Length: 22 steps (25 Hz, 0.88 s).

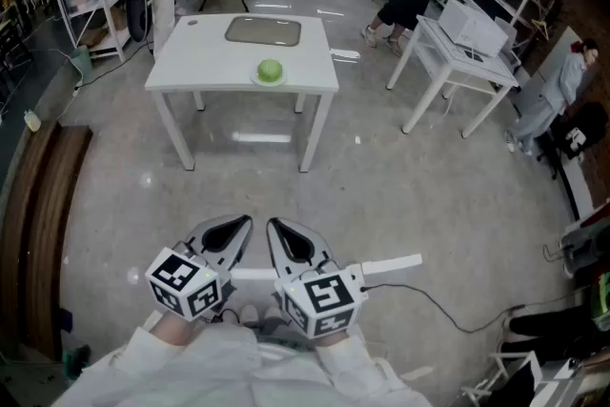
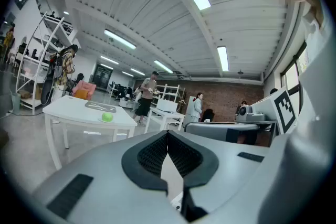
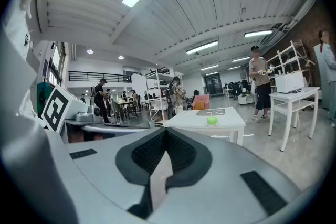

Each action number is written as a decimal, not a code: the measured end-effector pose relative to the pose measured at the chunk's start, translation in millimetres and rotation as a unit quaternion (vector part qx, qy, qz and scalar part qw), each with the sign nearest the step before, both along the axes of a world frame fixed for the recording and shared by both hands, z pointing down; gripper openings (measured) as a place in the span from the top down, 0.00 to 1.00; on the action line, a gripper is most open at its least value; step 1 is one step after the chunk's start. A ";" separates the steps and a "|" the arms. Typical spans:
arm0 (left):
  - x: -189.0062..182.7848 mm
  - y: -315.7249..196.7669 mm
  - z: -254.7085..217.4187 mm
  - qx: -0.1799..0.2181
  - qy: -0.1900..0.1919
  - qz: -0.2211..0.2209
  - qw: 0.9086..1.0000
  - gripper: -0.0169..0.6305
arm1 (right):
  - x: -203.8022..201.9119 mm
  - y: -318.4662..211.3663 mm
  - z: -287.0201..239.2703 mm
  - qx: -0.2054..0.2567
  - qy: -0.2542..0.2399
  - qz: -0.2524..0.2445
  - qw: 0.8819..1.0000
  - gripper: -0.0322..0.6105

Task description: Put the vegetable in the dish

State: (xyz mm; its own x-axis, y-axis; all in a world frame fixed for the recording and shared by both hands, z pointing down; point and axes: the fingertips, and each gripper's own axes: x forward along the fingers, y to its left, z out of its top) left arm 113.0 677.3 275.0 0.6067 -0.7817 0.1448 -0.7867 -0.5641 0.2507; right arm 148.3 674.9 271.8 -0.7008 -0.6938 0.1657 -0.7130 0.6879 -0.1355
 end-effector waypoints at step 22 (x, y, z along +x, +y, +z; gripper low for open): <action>-2.4 -1.5 7.7 -0.024 0.040 -0.012 0.999 0.96 | -4.9 -1.8 3.6 -0.020 -0.003 -0.002 1.000 0.93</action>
State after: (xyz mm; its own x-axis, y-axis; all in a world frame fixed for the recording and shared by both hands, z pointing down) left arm 110.7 675.8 282.7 0.5993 -0.7891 0.1346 -0.7758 -0.5311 0.3406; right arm 143.5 673.1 275.4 -0.7041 -0.6844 0.1891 -0.7099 0.6838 -0.1685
